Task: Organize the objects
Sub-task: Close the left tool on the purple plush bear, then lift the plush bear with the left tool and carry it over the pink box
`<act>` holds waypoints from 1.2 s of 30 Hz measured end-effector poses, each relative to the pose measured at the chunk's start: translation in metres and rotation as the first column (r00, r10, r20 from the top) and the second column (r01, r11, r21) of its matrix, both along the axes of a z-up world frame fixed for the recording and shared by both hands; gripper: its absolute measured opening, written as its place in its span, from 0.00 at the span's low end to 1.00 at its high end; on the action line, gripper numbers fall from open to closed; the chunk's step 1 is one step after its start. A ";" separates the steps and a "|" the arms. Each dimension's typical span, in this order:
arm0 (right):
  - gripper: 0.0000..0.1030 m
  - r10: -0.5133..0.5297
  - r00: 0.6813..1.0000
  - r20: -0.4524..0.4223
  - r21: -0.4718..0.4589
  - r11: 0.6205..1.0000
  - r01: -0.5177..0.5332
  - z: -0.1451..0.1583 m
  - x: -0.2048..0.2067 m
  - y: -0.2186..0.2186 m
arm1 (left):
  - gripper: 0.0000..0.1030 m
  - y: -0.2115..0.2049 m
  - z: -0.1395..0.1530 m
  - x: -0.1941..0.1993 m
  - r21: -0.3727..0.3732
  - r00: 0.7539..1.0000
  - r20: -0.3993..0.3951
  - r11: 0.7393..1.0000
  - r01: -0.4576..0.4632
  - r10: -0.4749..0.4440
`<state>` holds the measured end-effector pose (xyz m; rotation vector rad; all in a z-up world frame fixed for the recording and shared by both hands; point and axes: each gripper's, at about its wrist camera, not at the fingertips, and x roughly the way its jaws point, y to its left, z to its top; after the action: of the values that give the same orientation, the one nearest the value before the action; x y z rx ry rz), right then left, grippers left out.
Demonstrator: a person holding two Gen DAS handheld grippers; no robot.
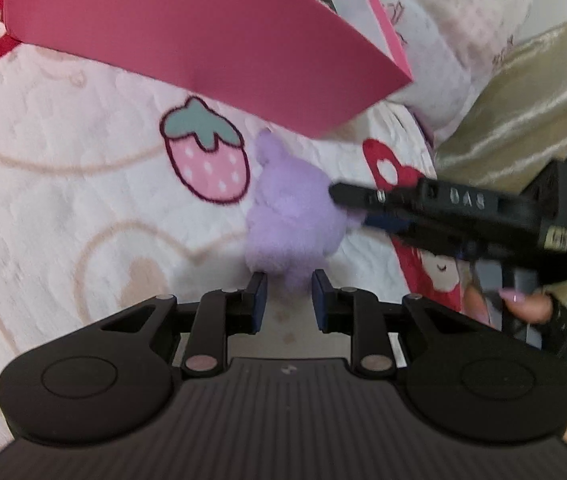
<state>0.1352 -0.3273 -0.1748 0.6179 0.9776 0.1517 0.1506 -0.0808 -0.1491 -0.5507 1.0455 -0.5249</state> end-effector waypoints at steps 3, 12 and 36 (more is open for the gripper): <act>0.36 -0.022 0.999 -0.040 0.112 0.993 0.027 -0.010 -0.003 -0.010 | 0.22 0.005 -0.008 0.007 -0.021 0.999 -0.036 0.999 -0.026 0.025; 0.36 0.073 0.994 -0.085 0.138 0.989 -0.061 -0.002 -0.018 0.015 | 0.26 0.031 -0.003 0.006 -0.062 0.995 -0.034 0.994 -0.094 0.092; 0.43 0.245 0.969 -0.029 -0.179 0.953 -0.246 0.012 -0.024 0.064 | 0.27 0.023 -0.005 -0.001 0.103 0.998 0.052 0.994 -0.040 0.035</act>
<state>0.1115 -0.2636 -0.1623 0.3284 1.0596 0.2782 0.1496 -0.0577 -0.1541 -0.4616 1.0070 -0.4463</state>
